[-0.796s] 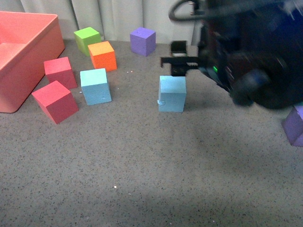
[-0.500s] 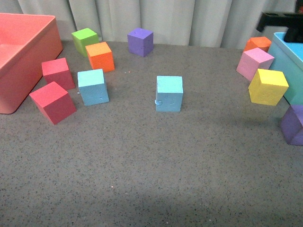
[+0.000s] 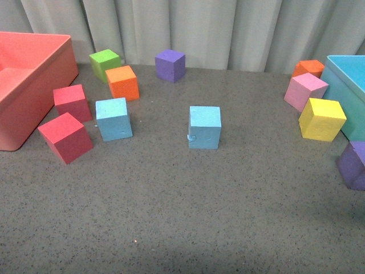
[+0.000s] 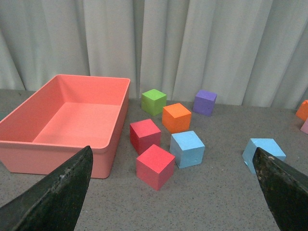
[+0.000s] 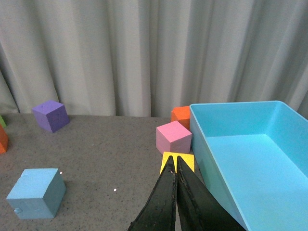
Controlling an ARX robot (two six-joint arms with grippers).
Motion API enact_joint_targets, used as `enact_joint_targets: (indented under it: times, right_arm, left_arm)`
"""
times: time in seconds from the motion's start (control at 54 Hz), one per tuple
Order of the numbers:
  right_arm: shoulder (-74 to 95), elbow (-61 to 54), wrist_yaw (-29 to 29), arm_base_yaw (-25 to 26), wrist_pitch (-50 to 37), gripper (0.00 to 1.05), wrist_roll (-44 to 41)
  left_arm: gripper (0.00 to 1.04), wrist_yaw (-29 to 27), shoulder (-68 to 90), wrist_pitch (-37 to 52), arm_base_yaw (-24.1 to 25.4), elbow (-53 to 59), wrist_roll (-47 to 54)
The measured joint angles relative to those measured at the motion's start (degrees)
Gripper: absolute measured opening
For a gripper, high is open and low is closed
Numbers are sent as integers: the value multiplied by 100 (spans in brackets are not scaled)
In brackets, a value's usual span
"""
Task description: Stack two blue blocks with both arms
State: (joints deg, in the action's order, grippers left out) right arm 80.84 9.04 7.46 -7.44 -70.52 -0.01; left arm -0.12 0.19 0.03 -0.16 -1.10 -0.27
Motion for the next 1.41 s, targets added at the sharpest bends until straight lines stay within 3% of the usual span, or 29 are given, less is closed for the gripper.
enact_joint_targets:
  times: [0.315, 0.389, 0.463, 1.407]
  right_arm:
    - [-1919, -439, -293, 282, 1438, 1, 2]
    - [-2243, -538, -673, 553, 1692, 1, 0]
    - [-2776, -664, -697, 721, 2085, 1, 2]
    - [-6280, -890, -737, 730, 5230, 1, 2]
  left_arm:
    - [98, 0, 0, 0, 0, 0, 0]
    - [98, 2, 0, 0, 0, 0, 0]
    - [98, 0, 0, 0, 0, 0, 0]
    - [98, 0, 0, 0, 0, 0, 0]
